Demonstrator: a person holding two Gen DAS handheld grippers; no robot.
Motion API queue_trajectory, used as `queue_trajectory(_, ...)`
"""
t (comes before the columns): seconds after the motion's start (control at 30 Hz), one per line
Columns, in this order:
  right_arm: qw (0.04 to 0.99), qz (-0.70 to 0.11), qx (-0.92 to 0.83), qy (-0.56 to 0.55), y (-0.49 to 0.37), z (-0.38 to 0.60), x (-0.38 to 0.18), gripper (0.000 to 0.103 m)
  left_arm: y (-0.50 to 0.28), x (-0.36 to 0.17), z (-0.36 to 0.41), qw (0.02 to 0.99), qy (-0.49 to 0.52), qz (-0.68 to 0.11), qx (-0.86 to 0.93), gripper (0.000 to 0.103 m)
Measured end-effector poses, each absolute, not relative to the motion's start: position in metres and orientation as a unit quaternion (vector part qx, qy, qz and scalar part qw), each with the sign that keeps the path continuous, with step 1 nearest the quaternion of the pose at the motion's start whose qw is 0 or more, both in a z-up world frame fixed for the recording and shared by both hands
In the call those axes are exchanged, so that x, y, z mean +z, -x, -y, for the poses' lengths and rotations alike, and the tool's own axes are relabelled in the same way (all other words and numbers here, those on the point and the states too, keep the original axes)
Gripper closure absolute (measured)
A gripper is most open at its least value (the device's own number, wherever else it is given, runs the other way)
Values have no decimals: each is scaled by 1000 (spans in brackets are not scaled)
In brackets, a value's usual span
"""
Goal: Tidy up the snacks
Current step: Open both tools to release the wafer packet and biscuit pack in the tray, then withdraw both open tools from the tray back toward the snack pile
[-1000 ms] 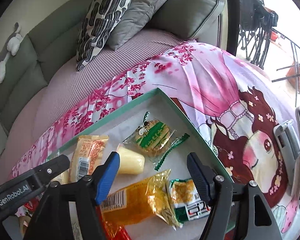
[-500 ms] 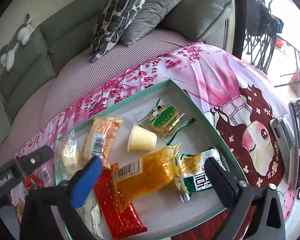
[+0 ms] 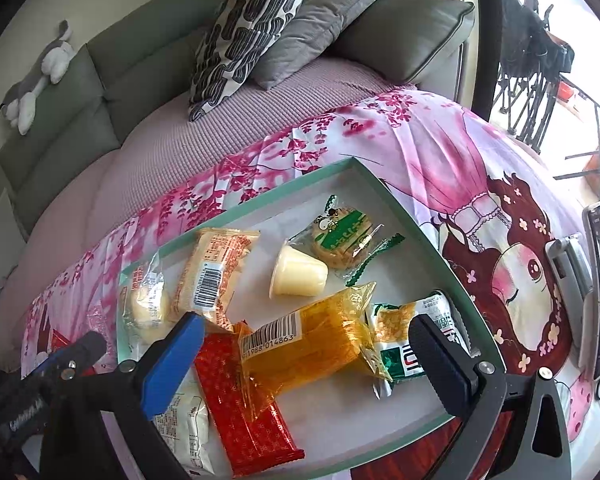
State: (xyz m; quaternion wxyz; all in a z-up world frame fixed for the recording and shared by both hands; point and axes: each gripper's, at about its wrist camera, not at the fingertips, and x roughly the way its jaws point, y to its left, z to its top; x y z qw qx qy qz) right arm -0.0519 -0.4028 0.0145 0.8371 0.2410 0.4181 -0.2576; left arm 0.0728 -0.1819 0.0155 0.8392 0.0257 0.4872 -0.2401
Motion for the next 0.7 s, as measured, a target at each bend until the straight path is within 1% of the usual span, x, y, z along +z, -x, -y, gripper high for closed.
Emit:
queue_trajectory(0.1,836,-420,-256,-243,51,401,14,0,-68,17,173,844,-31,-478,-240,3)
queue_trajectory(0.27,837,-425,-254,-234,48,393,13,0,-59,15,164,859,-68,-466,-202,3)
queue_trajectory(0.5,847,-418,-241,-223,44,376,17,0,-58,4,139,846,-41,-497,-189,3)
queue_trajectory(0.7,850,-428,-223,-211,33,352,15,0,-53,5,124,855,-69,-477,-188,3)
